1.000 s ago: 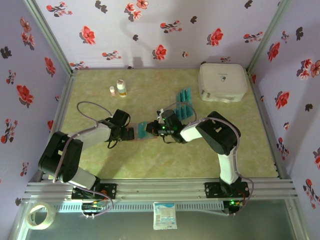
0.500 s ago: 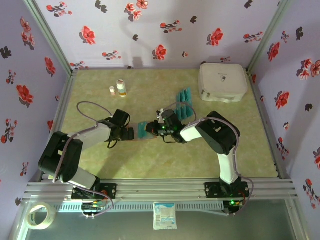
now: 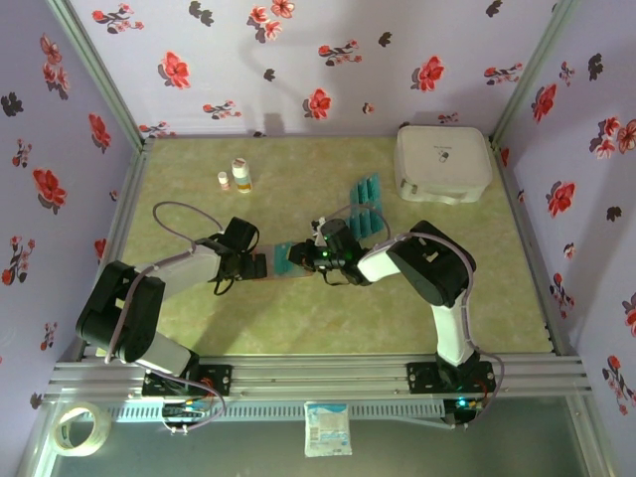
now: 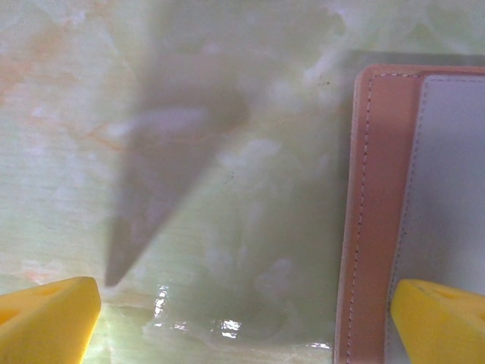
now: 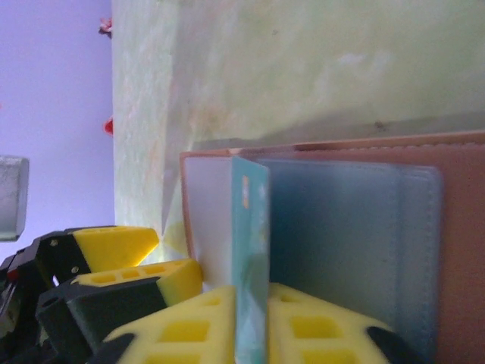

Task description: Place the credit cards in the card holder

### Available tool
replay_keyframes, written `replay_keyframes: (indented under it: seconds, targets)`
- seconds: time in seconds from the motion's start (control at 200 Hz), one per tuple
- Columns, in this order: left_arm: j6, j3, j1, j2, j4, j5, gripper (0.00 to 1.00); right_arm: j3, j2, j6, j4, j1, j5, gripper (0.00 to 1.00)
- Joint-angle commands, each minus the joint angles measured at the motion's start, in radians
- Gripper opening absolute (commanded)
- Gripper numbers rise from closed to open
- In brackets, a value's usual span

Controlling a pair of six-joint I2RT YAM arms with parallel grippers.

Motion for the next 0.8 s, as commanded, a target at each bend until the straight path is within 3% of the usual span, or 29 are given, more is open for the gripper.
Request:
replay_keyframes:
  seconds: [0.0, 0.105, 0.435, 0.795]
  targets:
    - [0.002, 0.006, -0.009, 0.025, -0.029, -0.001, 1.0, -0.007, 0.007, -0.011, -0.038, 0.01, -0.007, 0.22]
    - [0.002, 0.006, -0.009, 0.025, -0.028, -0.002, 1.0, -0.006, -0.005, -0.021, -0.063, 0.01, 0.001, 0.26]
    - [0.002, 0.004, -0.01, 0.024, -0.026, -0.002, 1.0, -0.002, -0.024, -0.049, -0.133, 0.009, 0.031, 0.26]
    - [0.005, 0.006, -0.009, 0.027, -0.025, 0.001, 1.0, -0.003, -0.022, -0.055, -0.145, 0.009, 0.023, 0.03]
